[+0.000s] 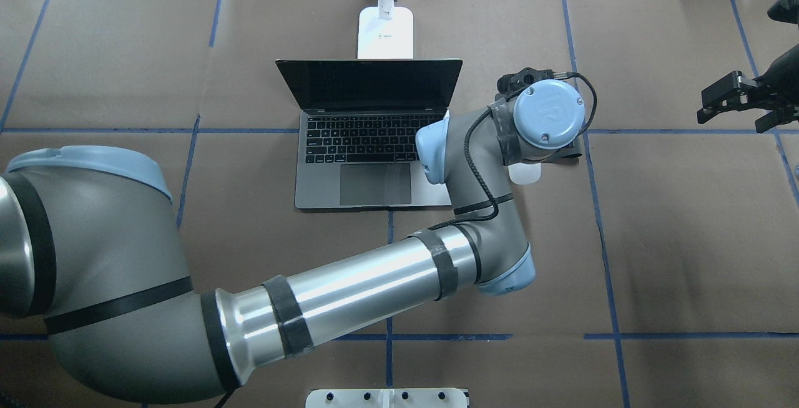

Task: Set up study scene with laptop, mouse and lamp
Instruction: 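Carry the white mouse with the left gripper onto the mouse pad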

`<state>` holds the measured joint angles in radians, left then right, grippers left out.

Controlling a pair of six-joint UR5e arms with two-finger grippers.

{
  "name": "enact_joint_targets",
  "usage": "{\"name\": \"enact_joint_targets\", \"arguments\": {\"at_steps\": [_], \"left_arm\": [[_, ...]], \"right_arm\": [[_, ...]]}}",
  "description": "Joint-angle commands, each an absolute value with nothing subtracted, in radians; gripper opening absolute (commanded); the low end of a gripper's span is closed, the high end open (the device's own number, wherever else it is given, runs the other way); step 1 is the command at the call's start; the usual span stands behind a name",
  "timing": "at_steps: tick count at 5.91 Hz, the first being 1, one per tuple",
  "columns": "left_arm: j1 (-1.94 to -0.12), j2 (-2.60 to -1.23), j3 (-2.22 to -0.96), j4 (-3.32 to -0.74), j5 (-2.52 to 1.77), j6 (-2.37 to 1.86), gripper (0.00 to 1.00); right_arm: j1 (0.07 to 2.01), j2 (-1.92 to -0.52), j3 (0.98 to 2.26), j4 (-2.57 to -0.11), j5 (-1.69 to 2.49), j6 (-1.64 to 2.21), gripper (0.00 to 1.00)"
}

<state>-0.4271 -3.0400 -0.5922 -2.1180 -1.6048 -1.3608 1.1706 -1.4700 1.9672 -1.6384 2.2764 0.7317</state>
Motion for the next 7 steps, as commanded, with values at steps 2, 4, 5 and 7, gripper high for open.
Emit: {"name": "enact_joint_targets", "arguments": {"at_steps": [2,4,5,7], "left_arm": [[-0.43,-3.149,-0.433,-2.204,-1.466,-1.359,0.33],[-0.428,-3.16,-0.41,-2.24,-1.418,-1.359,0.36],[-0.426,-3.163,-0.385,-2.243,-1.414,-1.359,0.51],[-0.425,-3.163,-0.353,-2.272,-1.413,-1.359,0.71]], "right_arm": [[1.17,-1.47,1.96,-1.632,2.276,0.73,1.0],[1.17,-1.468,1.965,-1.632,2.278,0.73,1.0],[1.17,-1.468,1.965,-1.631,2.278,0.73,1.0],[1.17,-1.471,1.959,-1.632,2.276,0.706,1.0]]}}
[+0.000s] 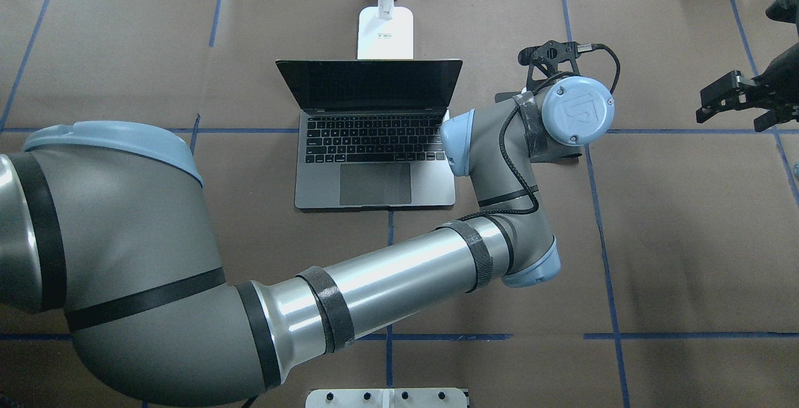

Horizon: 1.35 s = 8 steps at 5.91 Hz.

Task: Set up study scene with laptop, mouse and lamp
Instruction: 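Carry the white mouse with the left gripper onto the mouse pad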

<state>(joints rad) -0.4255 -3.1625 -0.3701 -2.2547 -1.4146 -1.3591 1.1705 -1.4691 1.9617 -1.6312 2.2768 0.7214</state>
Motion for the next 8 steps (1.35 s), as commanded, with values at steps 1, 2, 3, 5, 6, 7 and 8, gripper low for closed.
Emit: {"name": "enact_joint_targets", "arguments": {"at_steps": [1,2,3,5,6,7,8], "left_arm": [[-0.425,-3.163,-0.348,-2.279,-1.413,-1.358,0.93],[-0.425,-3.165,-0.35,-2.293,-1.414,-1.358,1.0],[-0.425,-3.165,-0.351,-2.308,-1.42,-1.353,1.0],[-0.429,-3.175,-0.363,-2.301,-1.481,-1.26,1.0],[-0.433,-3.177,-0.394,-2.26,-1.517,-1.247,1.0],[-0.437,-3.172,-0.452,-2.171,-1.56,-1.247,1.0],[-0.454,-3.162,-0.55,-2.022,-1.639,-1.247,1.0]], "right_arm": [[1.17,-1.471,1.959,-1.634,2.276,0.703,1.0],[1.17,-1.471,1.959,-1.634,2.276,0.701,1.0],[1.17,-1.471,1.959,-1.634,2.276,0.701,1.0],[1.17,-1.463,1.967,-1.632,2.278,0.703,1.0],[1.17,-1.463,1.968,-1.631,2.278,0.704,1.0],[1.17,-1.463,1.97,-1.631,2.278,0.703,1.0],[1.17,-1.469,1.98,-1.632,2.278,0.703,1.0]]}}
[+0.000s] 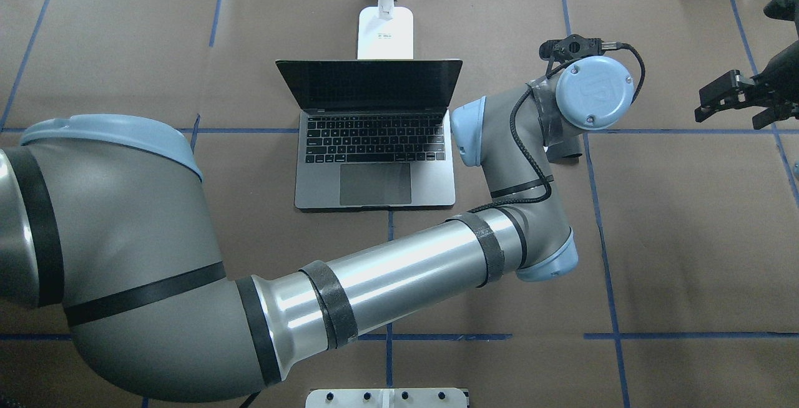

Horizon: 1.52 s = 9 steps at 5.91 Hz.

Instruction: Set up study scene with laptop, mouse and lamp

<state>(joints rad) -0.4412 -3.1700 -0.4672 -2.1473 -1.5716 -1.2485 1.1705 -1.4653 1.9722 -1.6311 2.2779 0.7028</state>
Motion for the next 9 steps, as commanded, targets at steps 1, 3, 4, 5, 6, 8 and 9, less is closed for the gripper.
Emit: {"name": "enact_joint_targets", "arguments": {"at_steps": [1,3,4,5,6,8,9], "left_arm": [[-0.477,-3.067,-0.745,-1.906,-1.734,-1.25,1.0],[-0.517,-2.76,-1.278,-1.615,-1.791,-1.217,1.0],[-0.556,-2.549,-1.525,-1.585,-1.862,-1.145,1.0],[-0.572,-2.366,-1.704,-1.583,-1.864,-1.094,1.0],[-0.607,-2.235,-1.826,-1.556,-1.882,-1.0,1.0],[-0.788,-1.956,-2.063,-1.473,-2.032,-0.701,1.0],[-0.905,-1.786,-2.139,-1.471,-2.096,-0.51,1.0]], "right_arm": [[1.177,-1.474,1.985,-1.632,2.278,0.703,1.0],[1.177,-1.515,2.032,-1.635,2.278,0.703,1.0],[1.177,-1.525,2.039,-1.635,2.278,0.703,1.0],[1.177,-1.532,2.043,-1.635,2.278,0.703,1.0],[1.178,-1.535,2.043,-1.635,2.278,0.703,1.0],[1.256,-1.587,2.039,-1.635,2.295,0.604,1.0],[1.376,-1.63,2.028,-1.644,2.309,0.425,1.0]]}}
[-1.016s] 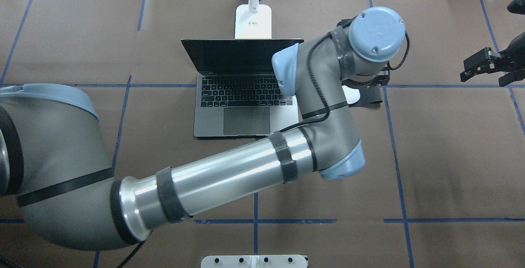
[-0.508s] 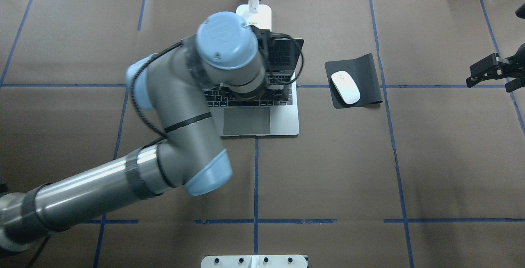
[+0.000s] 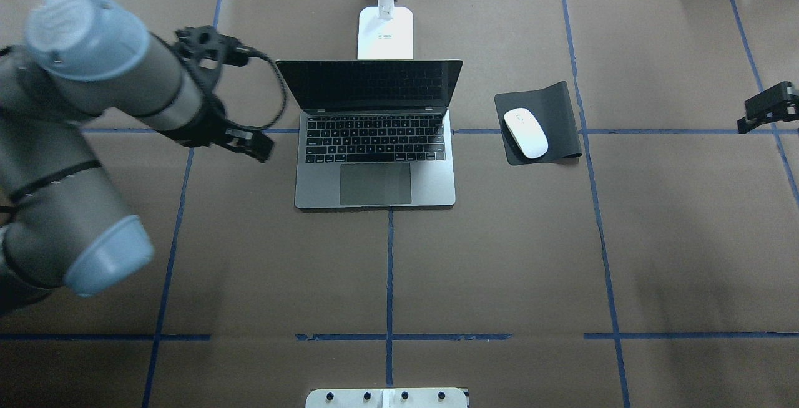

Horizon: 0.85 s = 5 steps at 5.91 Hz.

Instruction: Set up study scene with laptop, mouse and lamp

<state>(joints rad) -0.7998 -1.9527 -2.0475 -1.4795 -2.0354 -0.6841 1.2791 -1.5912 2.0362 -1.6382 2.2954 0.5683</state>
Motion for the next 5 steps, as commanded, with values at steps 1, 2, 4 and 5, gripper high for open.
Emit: {"name": "enact_joint_targets", "arguments": {"at_steps": [1,2,4,5], "left_arm": [[-1.014,-1.669,-2.134,-1.473,-2.147,-0.31,1.0],[-1.145,-1.59,-2.12,-1.471,-2.172,-0.169,1.0],[-1.41,-1.548,-1.827,-1.474,-2.288,0.251,1.0],[-1.486,-1.545,-1.784,-1.464,-2.339,0.305,1.0]], "right_arm": [[1.446,-1.676,1.998,-1.644,2.33,0.287,1.0],[1.463,-1.725,1.997,-1.643,2.356,0.238,1.0],[1.474,-1.772,1.971,-1.641,2.362,0.093,1.0],[1.473,-1.767,1.924,-1.634,2.358,0.077,1.0]]}}
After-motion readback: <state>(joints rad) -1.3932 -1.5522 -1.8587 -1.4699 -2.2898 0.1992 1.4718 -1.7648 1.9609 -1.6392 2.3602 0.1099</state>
